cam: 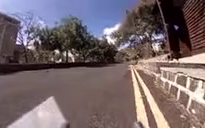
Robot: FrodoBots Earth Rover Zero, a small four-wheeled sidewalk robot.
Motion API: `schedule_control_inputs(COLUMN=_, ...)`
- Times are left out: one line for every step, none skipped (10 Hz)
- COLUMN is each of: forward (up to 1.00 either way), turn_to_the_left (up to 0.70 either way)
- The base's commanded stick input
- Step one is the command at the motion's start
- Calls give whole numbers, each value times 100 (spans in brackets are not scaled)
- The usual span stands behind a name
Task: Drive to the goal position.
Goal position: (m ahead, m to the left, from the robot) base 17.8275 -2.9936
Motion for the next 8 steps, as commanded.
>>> schedule_control_inputs(forward=50, turn_to_the_left=-50)
schedule_control_inputs(forward=50, turn_to_the_left=-24)
schedule_control_inputs(forward=50, turn_to_the_left=0)
schedule_control_inputs(forward=50, turn_to_the_left=-50)
schedule_control_inputs(forward=50, turn_to_the_left=-50)
schedule_control_inputs(forward=50, turn_to_the_left=-50)
schedule_control_inputs(forward=50, turn_to_the_left=-50)
schedule_control_inputs(forward=50, turn_to_the_left=-50)
